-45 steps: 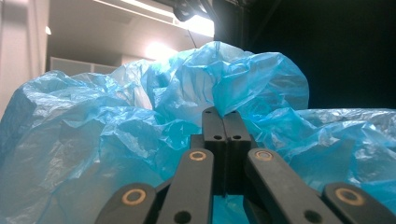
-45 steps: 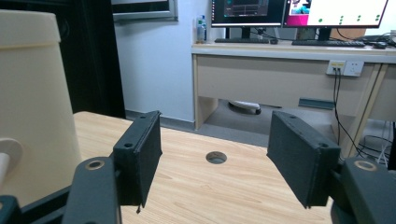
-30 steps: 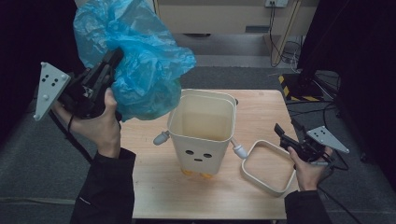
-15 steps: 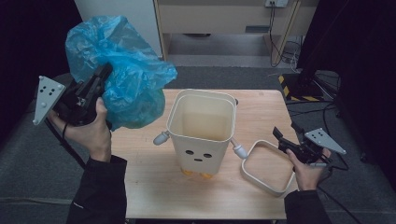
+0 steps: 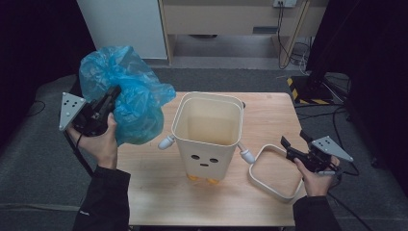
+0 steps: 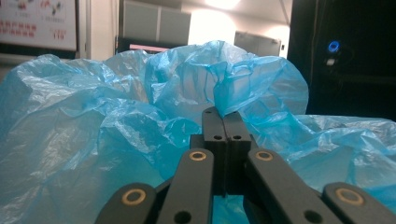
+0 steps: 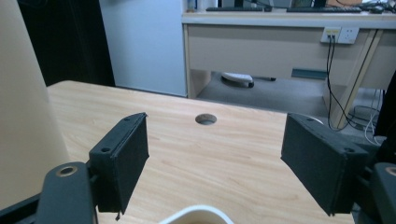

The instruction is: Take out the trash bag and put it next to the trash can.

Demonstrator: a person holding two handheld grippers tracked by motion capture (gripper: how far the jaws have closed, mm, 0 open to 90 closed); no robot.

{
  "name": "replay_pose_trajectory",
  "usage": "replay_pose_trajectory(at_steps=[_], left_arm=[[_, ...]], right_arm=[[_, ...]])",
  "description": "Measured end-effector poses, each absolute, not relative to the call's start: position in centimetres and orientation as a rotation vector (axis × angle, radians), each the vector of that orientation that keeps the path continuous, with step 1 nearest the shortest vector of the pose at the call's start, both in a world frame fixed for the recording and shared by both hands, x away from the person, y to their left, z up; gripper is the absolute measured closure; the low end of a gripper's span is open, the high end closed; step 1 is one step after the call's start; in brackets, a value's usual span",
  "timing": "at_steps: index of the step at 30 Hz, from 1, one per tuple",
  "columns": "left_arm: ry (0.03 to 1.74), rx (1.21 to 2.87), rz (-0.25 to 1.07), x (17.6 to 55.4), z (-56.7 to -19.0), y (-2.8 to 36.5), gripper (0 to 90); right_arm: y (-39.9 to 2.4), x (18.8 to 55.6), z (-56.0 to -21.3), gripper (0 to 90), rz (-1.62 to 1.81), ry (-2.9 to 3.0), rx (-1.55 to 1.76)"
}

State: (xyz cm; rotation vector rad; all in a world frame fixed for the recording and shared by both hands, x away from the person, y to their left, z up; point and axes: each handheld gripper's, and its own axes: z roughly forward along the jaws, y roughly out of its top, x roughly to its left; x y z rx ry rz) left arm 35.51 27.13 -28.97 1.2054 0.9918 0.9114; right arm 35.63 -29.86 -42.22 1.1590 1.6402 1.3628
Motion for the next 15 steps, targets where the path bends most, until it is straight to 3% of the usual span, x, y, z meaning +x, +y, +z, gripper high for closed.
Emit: replay_pose_trajectory(at_steps=[15], left_arm=[[1.127,1.365,0.887,37.5,-36.3,28.1,90.0]], right_arm=[[-30.3,35.2,-44.5,22.0,1.304,1.683,1.199]])
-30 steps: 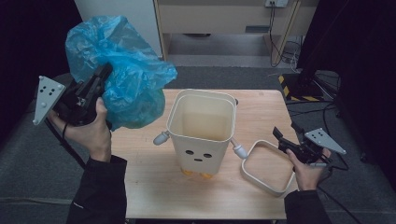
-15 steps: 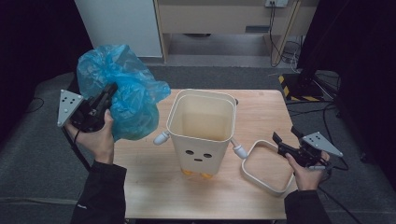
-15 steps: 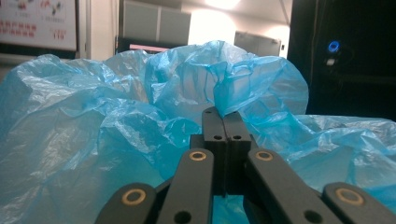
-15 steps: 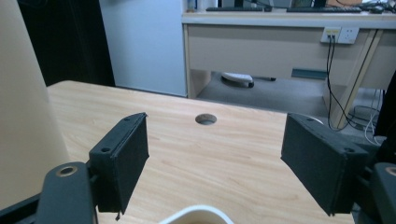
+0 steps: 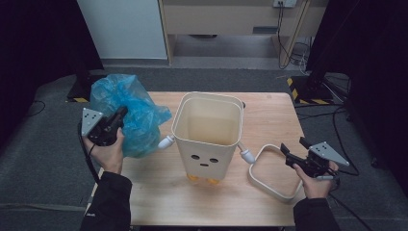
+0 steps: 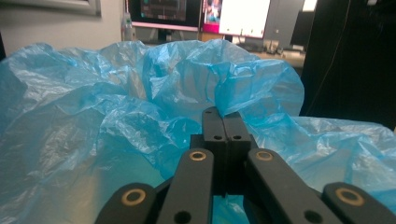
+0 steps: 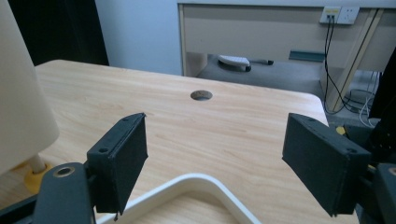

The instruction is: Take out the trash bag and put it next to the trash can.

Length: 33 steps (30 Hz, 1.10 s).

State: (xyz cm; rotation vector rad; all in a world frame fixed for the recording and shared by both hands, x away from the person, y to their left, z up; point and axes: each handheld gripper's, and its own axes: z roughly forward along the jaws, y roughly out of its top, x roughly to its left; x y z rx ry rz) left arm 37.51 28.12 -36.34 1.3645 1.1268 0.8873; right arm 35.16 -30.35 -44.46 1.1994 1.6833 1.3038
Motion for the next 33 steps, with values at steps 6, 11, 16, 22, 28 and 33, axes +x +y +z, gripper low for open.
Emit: replay_pose_trajectory(at_steps=[6,11,16,22,28,33], left_arm=[[1.166,1.423,0.864,37.6,-39.5,28.2,90.0],[1.174,1.451,0.843,37.3,-41.0,28.4,90.0],[1.166,1.457,0.821,37.0,-41.9,28.6,90.0],[1.158,1.443,0.800,36.6,-42.1,28.9,90.0],[1.121,1.458,0.781,36.0,-41.3,28.6,86.0],[1.090,1.452,0.802,35.2,-40.0,28.4,76.4]], right_arm=[[-30.9,34.7,-45.4,22.0,1.287,1.694,1.231],[-31.1,34.5,-46.2,22.0,1.270,1.707,1.249],[-31.4,34.2,-46.6,22.0,1.253,1.713,1.255],[-31.7,33.6,-47.0,22.0,1.243,1.708,1.277],[-31.8,33.3,-47.4,21.9,1.240,1.707,1.287],[-31.6,33.3,-47.5,21.4,1.239,1.715,1.273]])
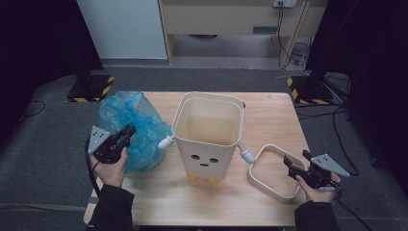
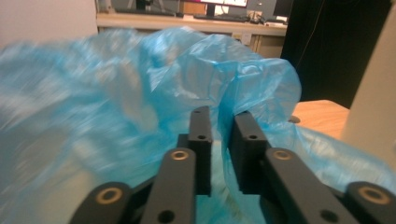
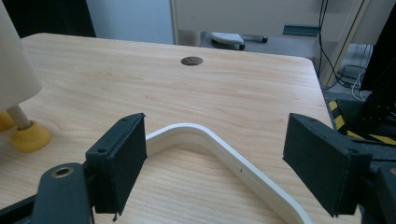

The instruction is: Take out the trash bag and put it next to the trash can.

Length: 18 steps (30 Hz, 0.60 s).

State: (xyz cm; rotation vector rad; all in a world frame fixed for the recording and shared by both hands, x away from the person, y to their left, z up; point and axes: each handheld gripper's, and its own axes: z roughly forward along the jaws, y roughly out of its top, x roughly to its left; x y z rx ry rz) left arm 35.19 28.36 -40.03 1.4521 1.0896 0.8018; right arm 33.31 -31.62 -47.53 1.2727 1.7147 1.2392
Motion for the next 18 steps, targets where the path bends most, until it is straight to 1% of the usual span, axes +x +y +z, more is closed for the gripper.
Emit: replay_pose_trajectory(at_steps=[2,7,13,18], left_arm=[[1.081,1.446,0.800,34.9,-39.6,28.3,71.0],[1.082,1.442,0.839,34.3,-38.9,28.3,63.1],[1.069,1.440,0.896,33.5,-38.0,28.4,58.6],[1.050,1.444,0.920,33.3,-37.8,28.4,57.1]], right_arm=[[-31.6,33.3,-47.6,21.4,1.232,1.723,1.278],[-31.6,33.3,-47.8,21.3,1.219,1.731,1.287],[-31.6,33.3,-48.0,21.3,1.226,1.723,1.289],[-31.8,33.3,-48.0,21.3,1.213,1.732,1.297]])
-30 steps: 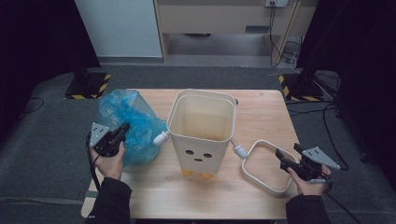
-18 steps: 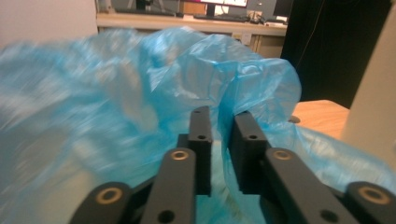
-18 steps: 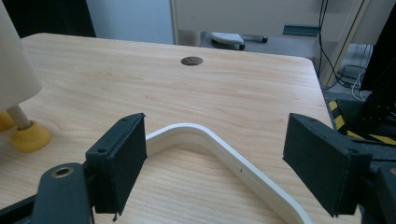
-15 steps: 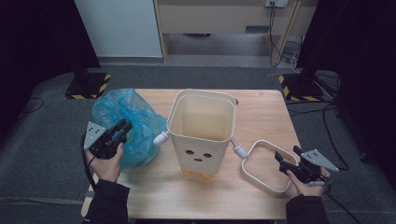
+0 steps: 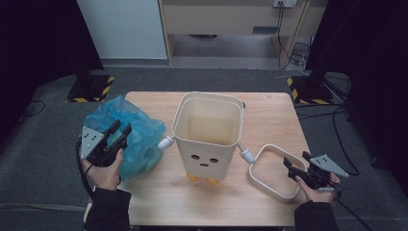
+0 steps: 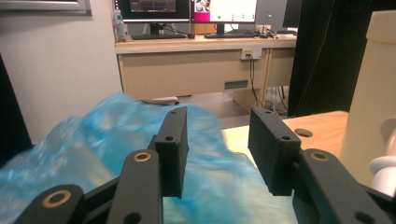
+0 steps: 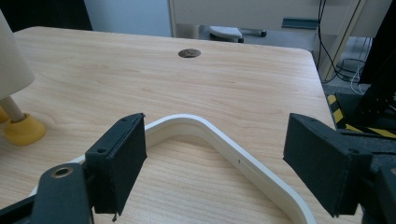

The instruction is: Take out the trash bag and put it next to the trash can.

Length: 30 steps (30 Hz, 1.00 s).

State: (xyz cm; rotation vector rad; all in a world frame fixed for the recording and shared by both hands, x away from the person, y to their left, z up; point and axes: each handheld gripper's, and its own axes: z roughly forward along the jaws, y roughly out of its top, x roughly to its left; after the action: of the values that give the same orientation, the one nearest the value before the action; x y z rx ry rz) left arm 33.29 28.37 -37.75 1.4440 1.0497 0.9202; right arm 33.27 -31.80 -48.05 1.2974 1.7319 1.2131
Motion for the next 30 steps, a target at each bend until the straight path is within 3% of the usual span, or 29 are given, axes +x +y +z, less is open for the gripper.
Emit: replay_pose_trajectory(at_steps=[14,30], left_arm=[[1.010,1.636,0.780,33.4,-41.0,27.2,49.7],[1.049,2.014,0.607,32.0,-49.6,22.8,26.9]], right_arm=[[-32.5,33.0,-48.3,21.2,1.228,1.701,1.326],[-33.5,33.5,-48.9,23.7,1.205,1.717,1.360]])
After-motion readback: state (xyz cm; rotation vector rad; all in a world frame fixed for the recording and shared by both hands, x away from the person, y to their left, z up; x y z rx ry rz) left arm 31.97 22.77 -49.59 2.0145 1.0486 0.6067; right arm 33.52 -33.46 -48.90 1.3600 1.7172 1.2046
